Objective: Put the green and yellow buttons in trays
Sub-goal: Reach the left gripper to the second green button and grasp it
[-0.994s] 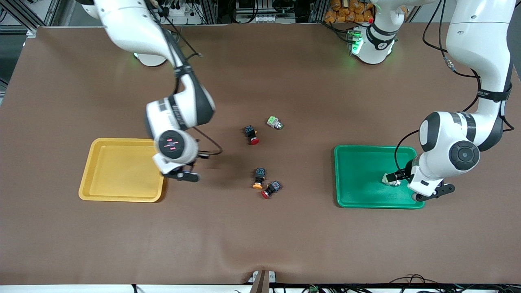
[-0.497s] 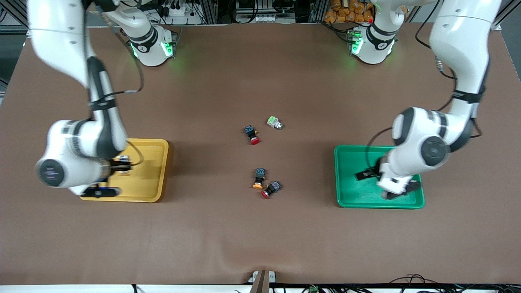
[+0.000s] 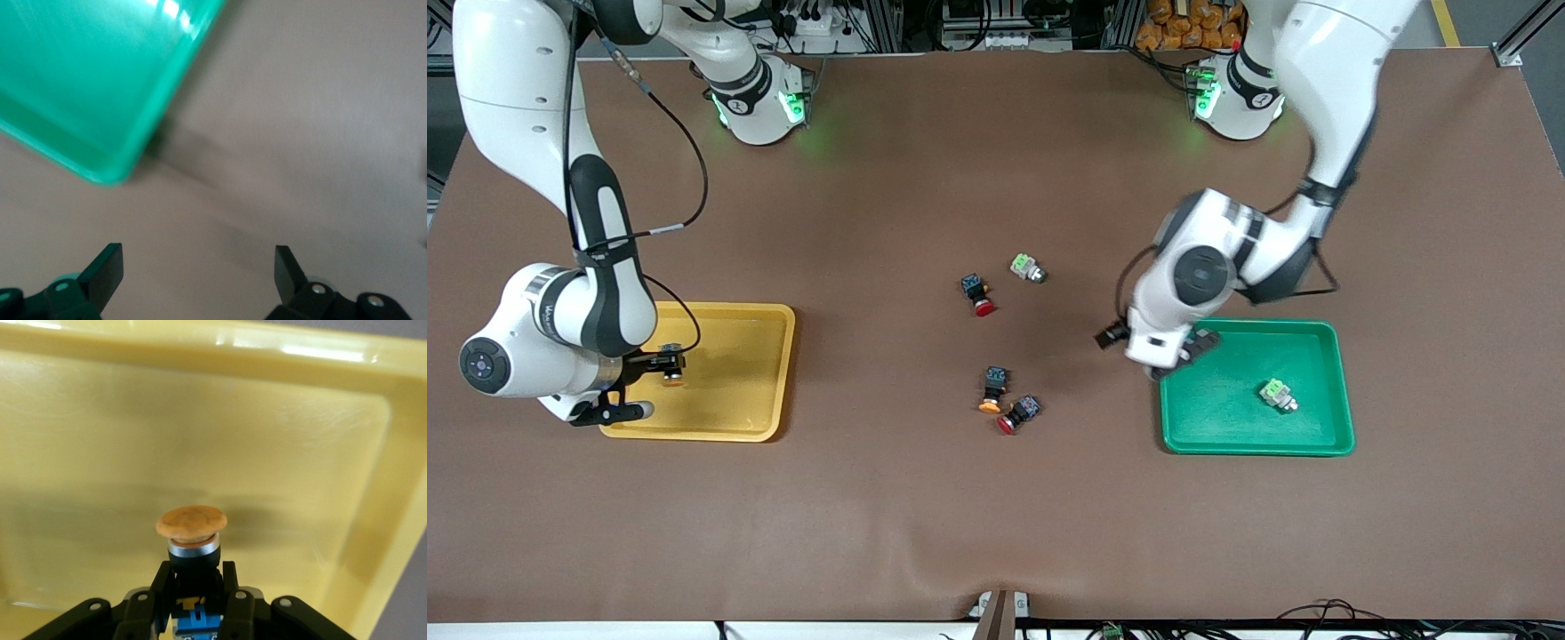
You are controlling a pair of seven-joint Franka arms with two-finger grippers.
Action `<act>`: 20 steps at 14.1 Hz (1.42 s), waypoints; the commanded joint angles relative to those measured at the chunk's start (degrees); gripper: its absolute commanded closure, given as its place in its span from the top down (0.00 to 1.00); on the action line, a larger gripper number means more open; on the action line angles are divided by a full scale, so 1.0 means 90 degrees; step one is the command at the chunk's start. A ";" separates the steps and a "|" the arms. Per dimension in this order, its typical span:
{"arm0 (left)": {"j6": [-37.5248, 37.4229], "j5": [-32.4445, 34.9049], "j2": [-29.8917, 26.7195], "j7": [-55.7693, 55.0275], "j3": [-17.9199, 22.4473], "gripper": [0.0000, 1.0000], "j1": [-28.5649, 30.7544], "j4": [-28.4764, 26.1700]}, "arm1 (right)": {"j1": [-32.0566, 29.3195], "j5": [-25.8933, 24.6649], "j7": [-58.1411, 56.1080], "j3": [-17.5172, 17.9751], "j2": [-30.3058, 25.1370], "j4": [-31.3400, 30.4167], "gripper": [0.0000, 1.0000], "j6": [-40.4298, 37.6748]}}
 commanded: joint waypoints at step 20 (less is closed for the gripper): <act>0.2065 -0.0021 0.0773 -0.3501 0.0072 0.55 -0.2132 -0.0743 | 0.0205 0.0827 -0.0176 0.0200 -0.0233 0.0126 1.00 -0.0842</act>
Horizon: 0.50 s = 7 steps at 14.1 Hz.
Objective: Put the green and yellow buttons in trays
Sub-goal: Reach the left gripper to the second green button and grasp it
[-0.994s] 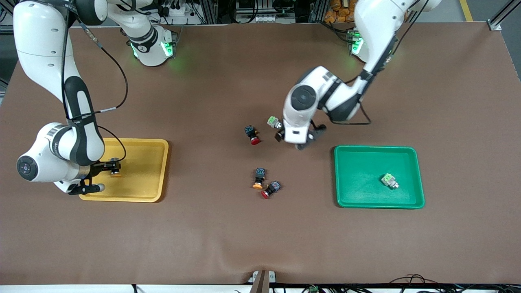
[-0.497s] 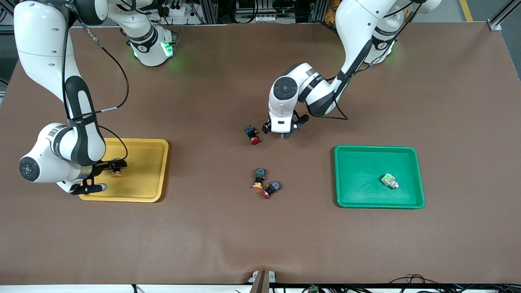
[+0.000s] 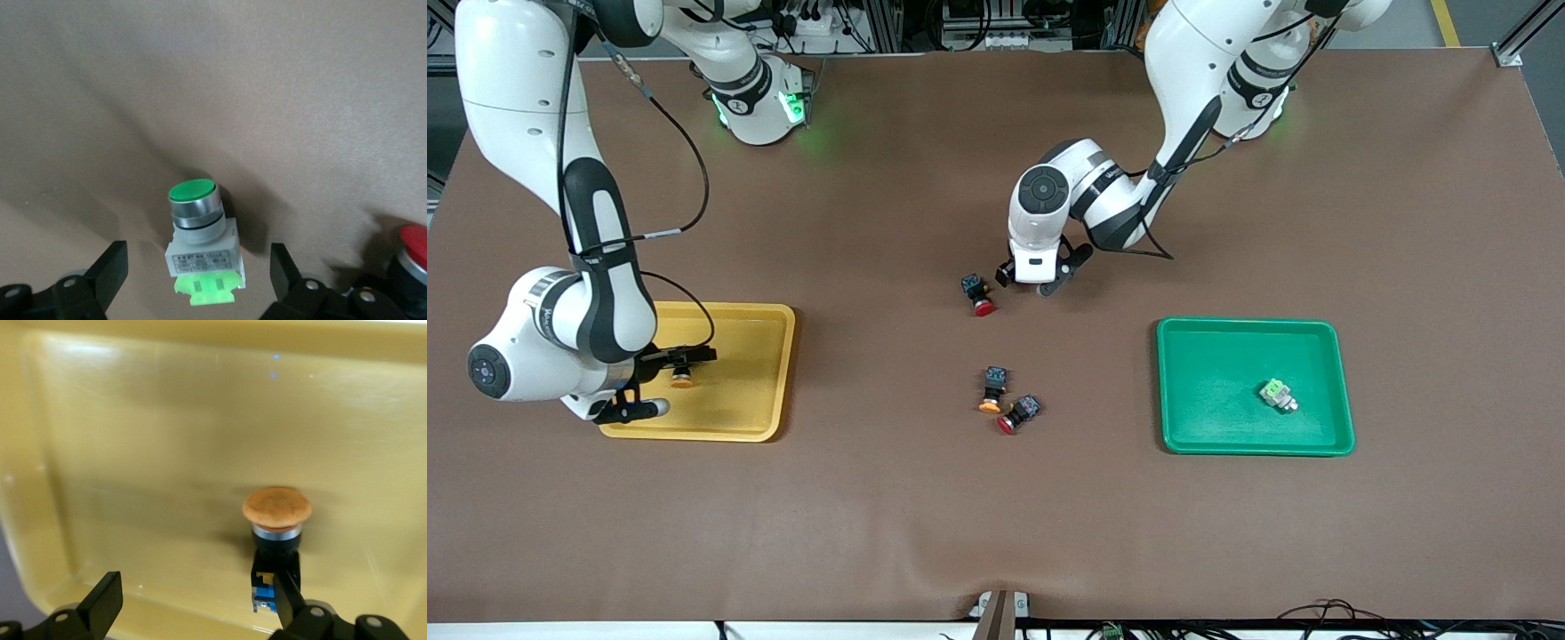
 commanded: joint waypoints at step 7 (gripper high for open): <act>-0.0319 0.0019 -0.0672 0.0929 0.0104 0.00 0.0739 0.0121 | 0.0682 0.0597 0.0011 0.0001 -0.0384 0.0096 1.00 -0.0141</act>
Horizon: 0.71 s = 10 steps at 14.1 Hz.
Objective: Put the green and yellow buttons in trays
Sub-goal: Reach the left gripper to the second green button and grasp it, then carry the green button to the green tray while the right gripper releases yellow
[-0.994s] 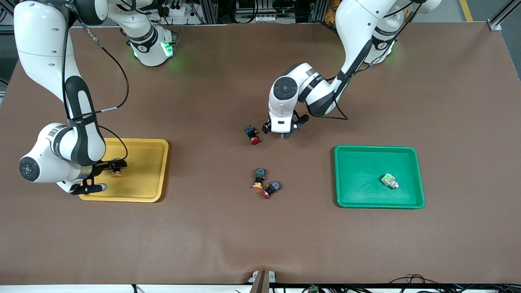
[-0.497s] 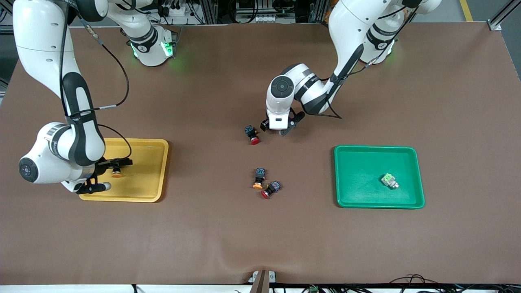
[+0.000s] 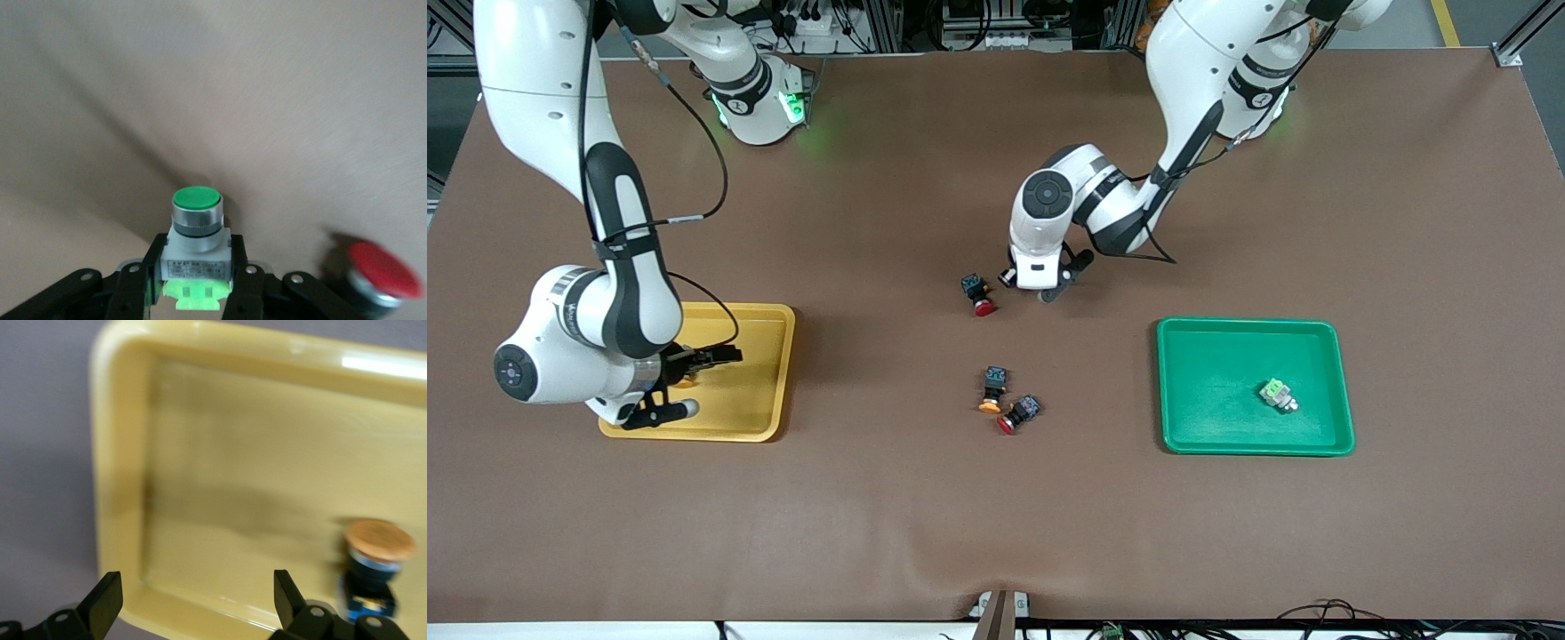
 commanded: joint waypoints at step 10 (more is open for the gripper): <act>-0.1959 0.0017 -0.0625 0.4568 -0.0024 0.00 0.3135 0.0940 | 0.1605 0.0564 0.3375 -0.0026 0.0242 0.1504 1.00 -0.0182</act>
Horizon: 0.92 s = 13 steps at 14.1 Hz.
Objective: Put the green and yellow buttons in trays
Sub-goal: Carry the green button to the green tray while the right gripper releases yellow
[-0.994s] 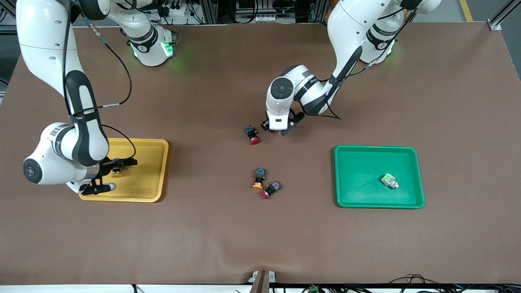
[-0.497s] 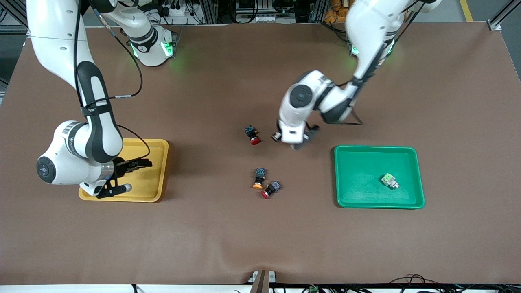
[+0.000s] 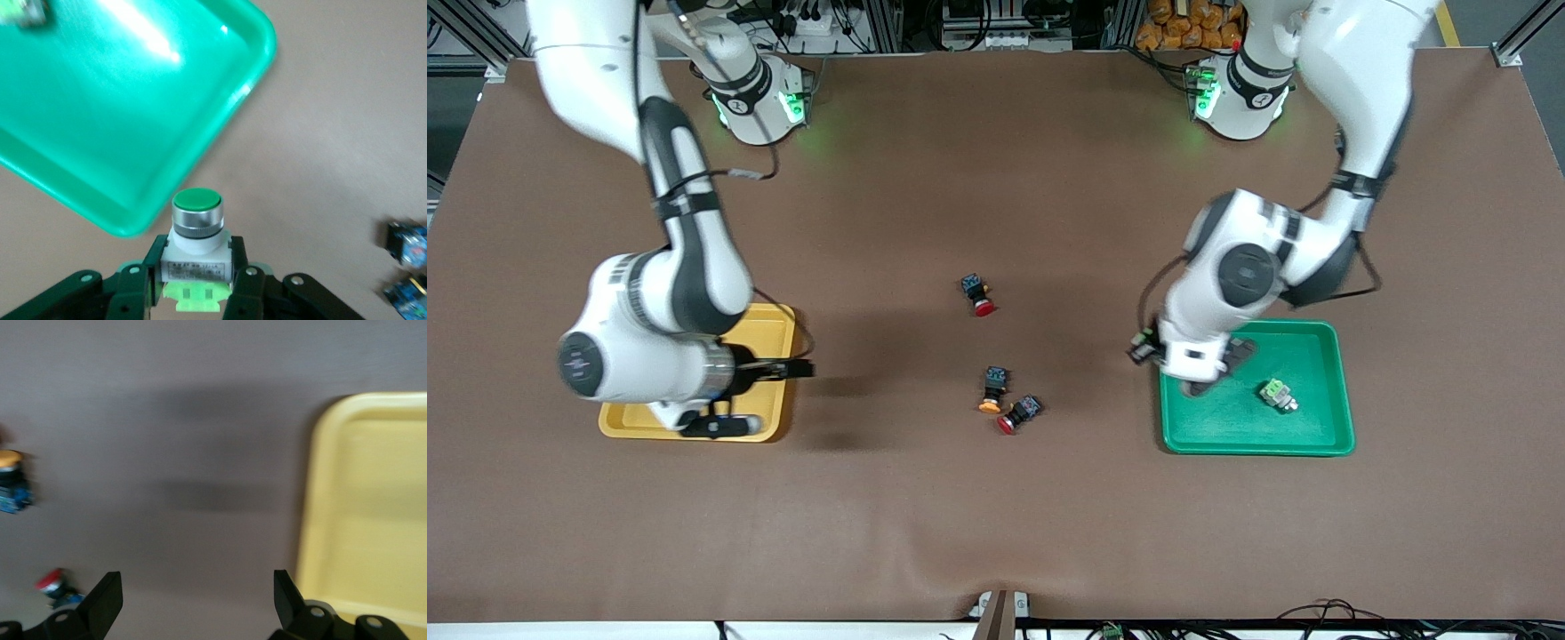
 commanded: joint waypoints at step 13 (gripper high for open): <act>0.0097 0.0329 -0.0344 0.1248 -0.0035 1.00 0.1128 0.0552 | 0.2271 0.0087 0.4352 -0.0057 0.2358 0.2018 1.00 0.2746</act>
